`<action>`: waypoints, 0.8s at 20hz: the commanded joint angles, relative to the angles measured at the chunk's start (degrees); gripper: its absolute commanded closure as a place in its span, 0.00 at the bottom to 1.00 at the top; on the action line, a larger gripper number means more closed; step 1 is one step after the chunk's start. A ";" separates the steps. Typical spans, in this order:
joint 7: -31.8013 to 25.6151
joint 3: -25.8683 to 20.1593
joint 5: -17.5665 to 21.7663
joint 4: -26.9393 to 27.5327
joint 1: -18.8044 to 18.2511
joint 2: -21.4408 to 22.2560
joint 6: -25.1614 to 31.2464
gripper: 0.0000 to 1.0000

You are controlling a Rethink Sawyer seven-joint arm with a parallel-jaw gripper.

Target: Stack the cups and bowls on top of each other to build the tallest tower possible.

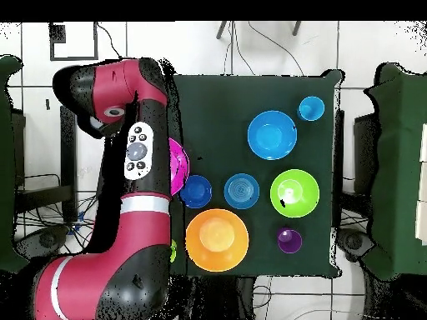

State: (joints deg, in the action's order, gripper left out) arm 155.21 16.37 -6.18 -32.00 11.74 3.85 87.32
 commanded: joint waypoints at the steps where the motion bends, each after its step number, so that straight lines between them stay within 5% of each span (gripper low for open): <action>1: 11.36 -3.61 -1.17 -7.01 0.54 -1.89 -4.74 0.00; 16: 11.43 -3.30 -3.51 -8.54 0.14 -1.97 -6.70 0.00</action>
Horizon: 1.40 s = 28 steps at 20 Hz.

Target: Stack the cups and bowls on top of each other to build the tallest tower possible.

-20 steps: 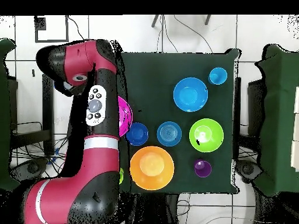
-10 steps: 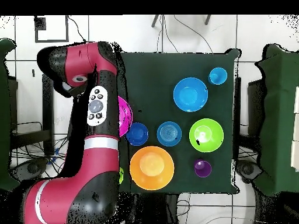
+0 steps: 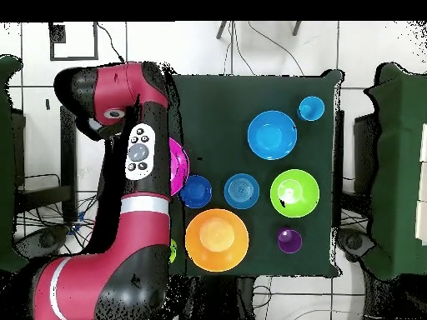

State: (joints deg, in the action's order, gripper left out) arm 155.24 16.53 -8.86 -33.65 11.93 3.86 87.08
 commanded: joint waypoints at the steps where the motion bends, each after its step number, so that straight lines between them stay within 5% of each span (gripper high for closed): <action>1: 11.18 -3.73 -1.12 -7.41 -0.18 -1.76 -7.25 0.00; 17: -4.61 -12.39 -8.63 -21.38 -3.58 4.32 -23.42 0.00; 28: -4.24 -12.41 -6.45 -21.85 -3.22 4.53 -23.97 0.00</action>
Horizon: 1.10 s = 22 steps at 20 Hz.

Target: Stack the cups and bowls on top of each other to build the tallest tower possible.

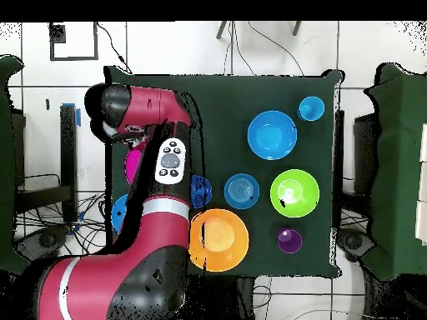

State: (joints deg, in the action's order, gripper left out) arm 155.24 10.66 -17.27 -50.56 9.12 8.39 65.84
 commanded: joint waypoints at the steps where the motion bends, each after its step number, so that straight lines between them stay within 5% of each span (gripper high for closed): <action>1: -4.00 -5.83 2.70 -4.21 -0.17 -0.43 -2.42 0.00; 22: -4.58 -2.96 6.91 0.15 0.31 -5.74 -6.21 0.00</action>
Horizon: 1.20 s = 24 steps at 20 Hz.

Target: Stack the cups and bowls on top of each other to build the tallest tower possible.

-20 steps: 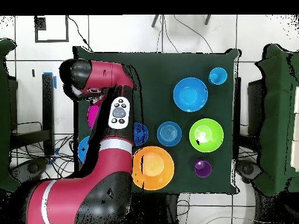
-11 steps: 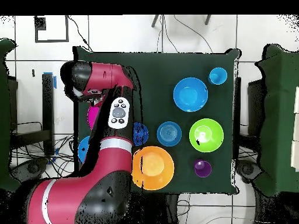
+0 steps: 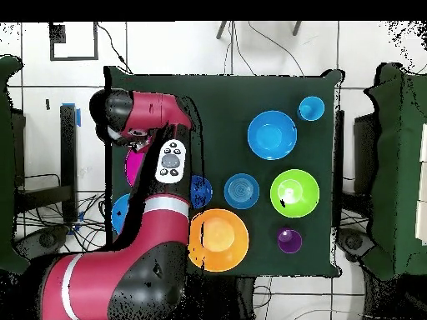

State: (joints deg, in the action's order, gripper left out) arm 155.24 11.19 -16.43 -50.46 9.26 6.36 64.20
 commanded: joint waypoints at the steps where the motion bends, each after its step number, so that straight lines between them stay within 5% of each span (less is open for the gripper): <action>1: -4.70 -3.46 6.04 -0.07 0.24 -3.70 -4.69 0.00; 24: -11.78 -6.50 9.18 0.16 -2.34 -5.76 -12.20 0.00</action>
State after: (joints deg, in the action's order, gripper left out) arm 155.24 11.08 -12.24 -48.80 8.55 2.58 56.46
